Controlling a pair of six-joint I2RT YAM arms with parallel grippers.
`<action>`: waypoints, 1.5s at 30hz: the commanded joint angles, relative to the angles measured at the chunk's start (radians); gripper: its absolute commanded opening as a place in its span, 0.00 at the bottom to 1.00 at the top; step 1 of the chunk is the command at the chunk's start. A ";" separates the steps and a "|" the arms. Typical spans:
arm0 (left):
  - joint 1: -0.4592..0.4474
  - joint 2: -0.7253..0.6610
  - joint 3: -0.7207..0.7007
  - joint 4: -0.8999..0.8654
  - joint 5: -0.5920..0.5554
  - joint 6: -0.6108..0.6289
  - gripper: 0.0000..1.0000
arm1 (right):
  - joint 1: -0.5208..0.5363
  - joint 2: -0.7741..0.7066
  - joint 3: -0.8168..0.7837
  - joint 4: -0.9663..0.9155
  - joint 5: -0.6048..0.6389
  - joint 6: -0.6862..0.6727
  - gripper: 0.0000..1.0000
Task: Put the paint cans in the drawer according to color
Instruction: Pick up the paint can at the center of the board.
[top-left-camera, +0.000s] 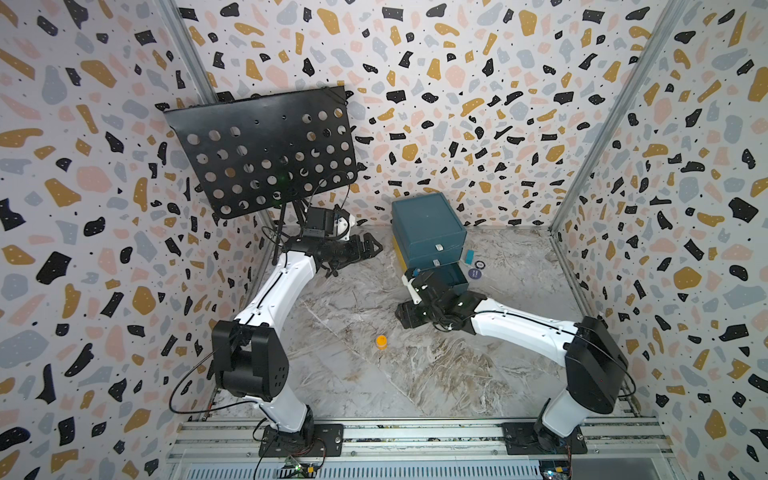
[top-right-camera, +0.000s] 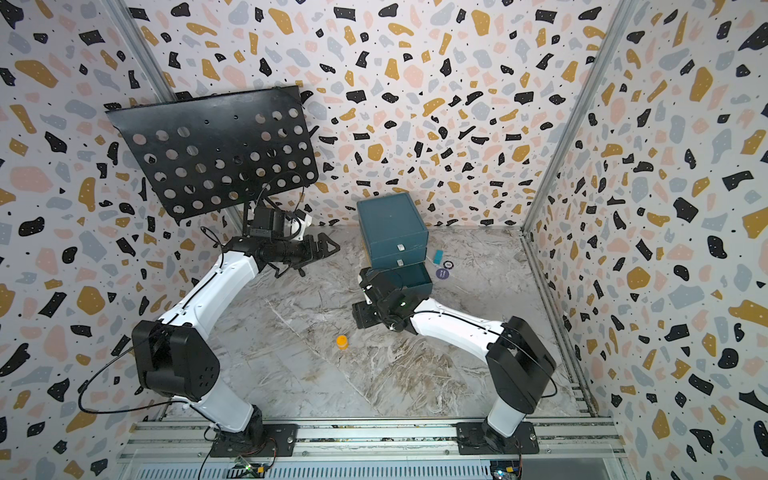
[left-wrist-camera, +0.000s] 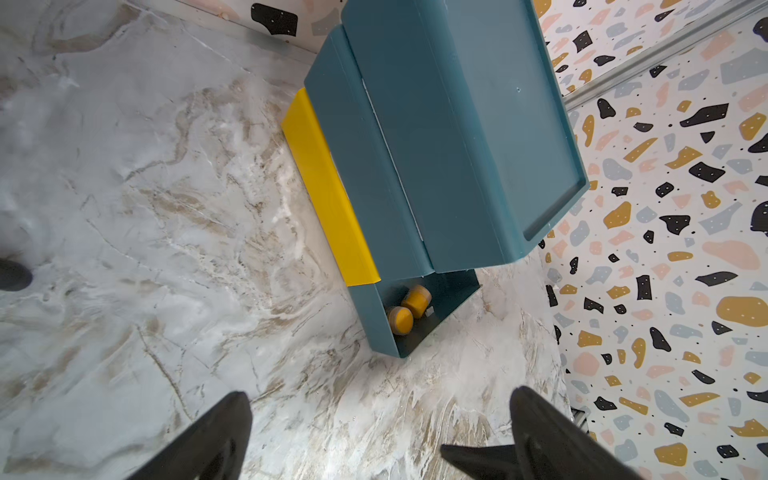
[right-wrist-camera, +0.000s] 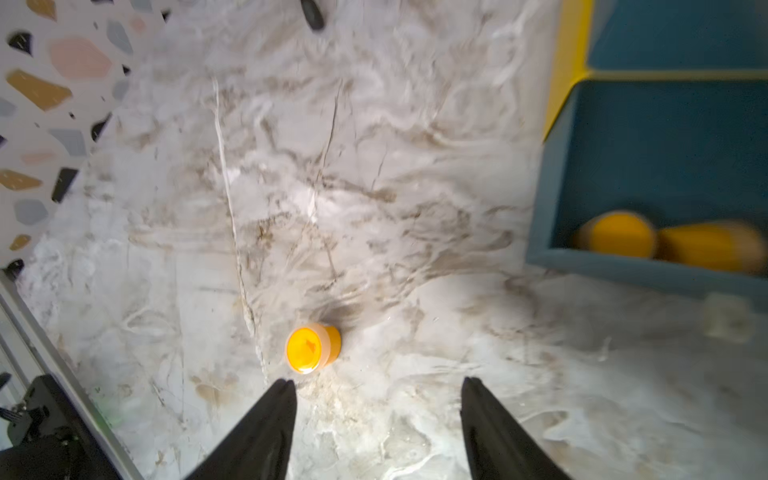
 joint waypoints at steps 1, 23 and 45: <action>0.008 -0.014 -0.018 0.022 -0.009 0.002 1.00 | 0.039 0.040 0.017 0.021 0.009 0.060 0.71; 0.041 -0.038 -0.038 0.051 -0.010 -0.022 1.00 | 0.124 0.293 0.232 -0.073 0.018 0.053 0.70; 0.043 -0.030 -0.041 0.056 -0.001 -0.028 1.00 | 0.114 0.138 0.165 -0.127 0.226 0.005 0.26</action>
